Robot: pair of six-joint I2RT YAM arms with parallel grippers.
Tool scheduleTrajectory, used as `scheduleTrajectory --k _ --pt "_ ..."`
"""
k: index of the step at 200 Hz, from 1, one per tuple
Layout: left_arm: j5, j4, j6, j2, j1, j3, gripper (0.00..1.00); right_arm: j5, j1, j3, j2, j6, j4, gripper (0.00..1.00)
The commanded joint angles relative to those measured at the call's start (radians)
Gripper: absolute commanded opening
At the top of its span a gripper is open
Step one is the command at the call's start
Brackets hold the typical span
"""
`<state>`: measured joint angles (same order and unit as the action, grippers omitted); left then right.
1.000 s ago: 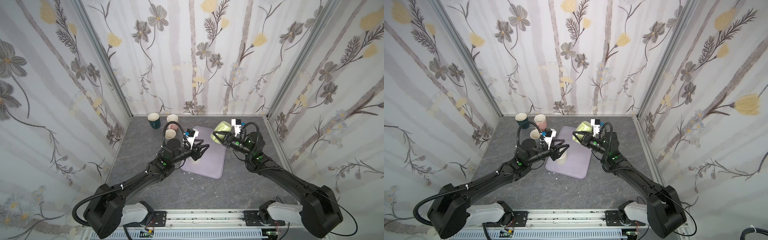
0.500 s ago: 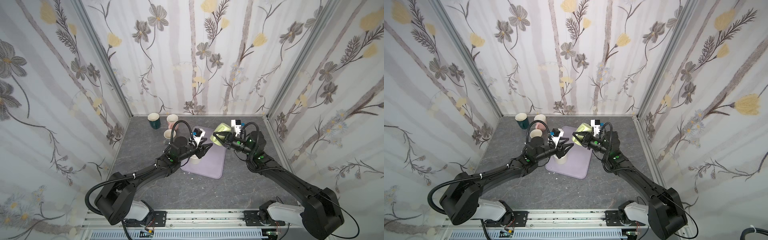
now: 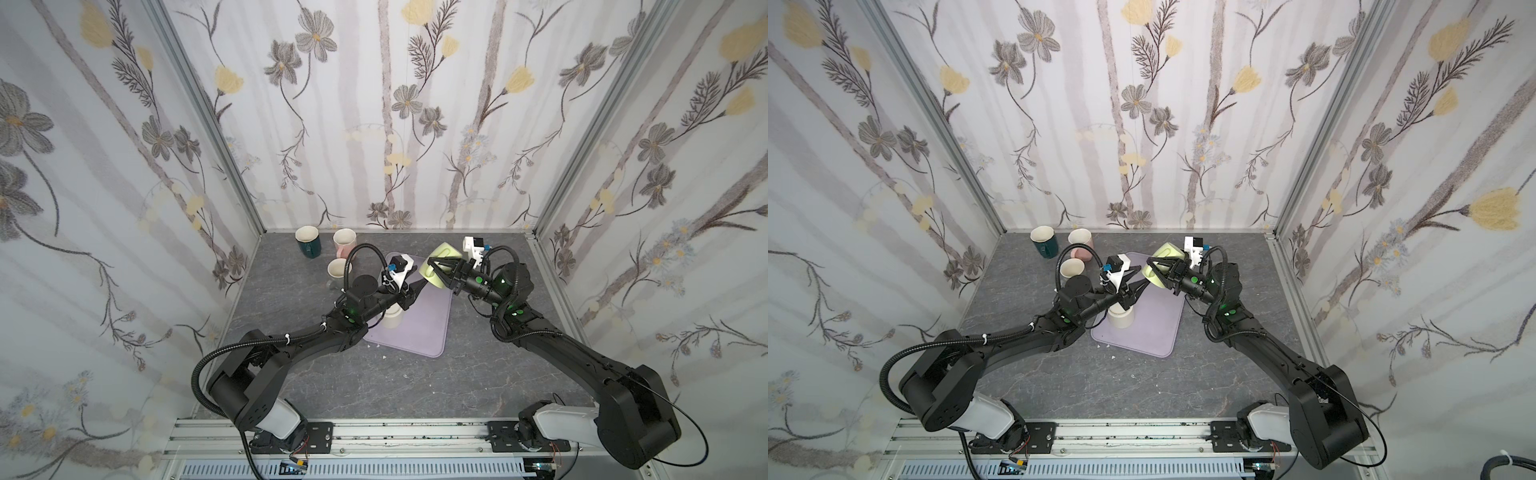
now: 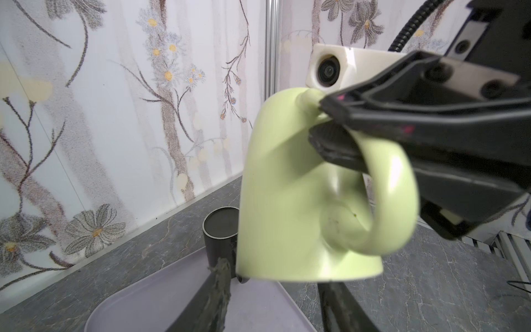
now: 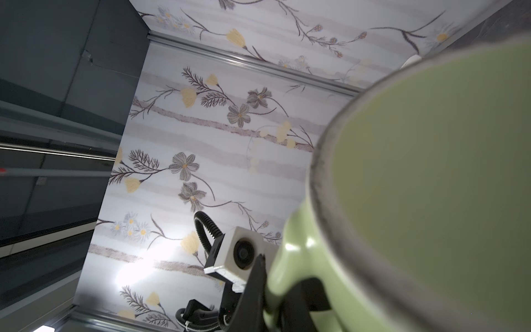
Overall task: Turn the mug right side up
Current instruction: Place the mug at the top-left of the table.
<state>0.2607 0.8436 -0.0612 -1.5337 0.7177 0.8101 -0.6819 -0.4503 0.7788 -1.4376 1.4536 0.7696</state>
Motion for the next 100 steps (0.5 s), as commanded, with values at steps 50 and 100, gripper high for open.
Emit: scheduleTrajectory --k 50,100 --pt "-0.043 0.137 -0.054 -0.031 0.011 0.012 0.5 -0.064 0.002 0.007 -0.007 0.043 0.083 0.0" --pt "-0.108 0.184 -0.072 -0.068 0.028 0.039 0.54 -0.068 0.01 0.008 -0.032 0.089 0.101 0.0"
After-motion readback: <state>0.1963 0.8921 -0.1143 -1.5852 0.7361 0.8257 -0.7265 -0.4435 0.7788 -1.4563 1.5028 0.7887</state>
